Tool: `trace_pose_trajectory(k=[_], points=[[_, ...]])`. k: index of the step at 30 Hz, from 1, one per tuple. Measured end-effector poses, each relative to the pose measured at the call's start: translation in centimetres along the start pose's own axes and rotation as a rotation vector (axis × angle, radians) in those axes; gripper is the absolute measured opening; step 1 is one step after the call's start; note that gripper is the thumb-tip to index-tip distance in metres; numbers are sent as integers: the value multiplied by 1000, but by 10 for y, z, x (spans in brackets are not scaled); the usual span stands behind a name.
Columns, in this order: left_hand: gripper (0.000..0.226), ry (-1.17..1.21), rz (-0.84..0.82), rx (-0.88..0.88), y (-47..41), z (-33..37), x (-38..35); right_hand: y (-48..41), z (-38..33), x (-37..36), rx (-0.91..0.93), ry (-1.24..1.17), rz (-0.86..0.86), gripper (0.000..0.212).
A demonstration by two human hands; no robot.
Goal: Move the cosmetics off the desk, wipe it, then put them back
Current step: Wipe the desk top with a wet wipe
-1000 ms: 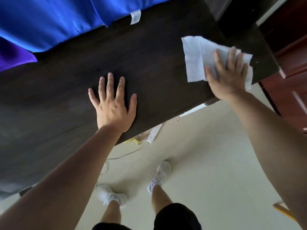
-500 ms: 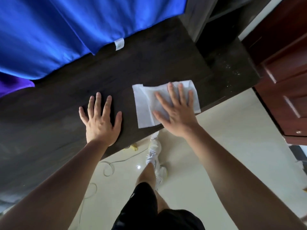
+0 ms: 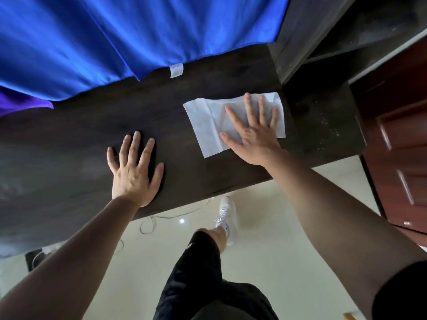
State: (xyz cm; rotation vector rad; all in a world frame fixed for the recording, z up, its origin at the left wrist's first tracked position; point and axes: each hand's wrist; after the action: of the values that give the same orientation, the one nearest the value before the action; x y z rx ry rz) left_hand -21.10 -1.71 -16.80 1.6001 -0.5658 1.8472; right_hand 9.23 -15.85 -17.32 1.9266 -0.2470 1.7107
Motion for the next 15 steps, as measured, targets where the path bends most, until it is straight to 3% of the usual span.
trace_pose_trajectory(k=[8, 15], points=[[66, -37, -9, 58, 0, 11, 5, 7, 16, 4, 150, -13, -34, 73], [66, 108, -66, 235, 1, 148, -1, 74, 85, 0, 324, -139, 121, 56]])
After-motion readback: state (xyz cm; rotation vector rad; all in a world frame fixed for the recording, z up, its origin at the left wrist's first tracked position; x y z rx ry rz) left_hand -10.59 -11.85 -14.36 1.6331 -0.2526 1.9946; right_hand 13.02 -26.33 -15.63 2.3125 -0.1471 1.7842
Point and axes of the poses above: each hand's wrist, its own y-axis away from the middle knuckle, its own x-axis out of the back of the hand, z = x × y, and after that the axes turned 5 degrees about y, right-handed
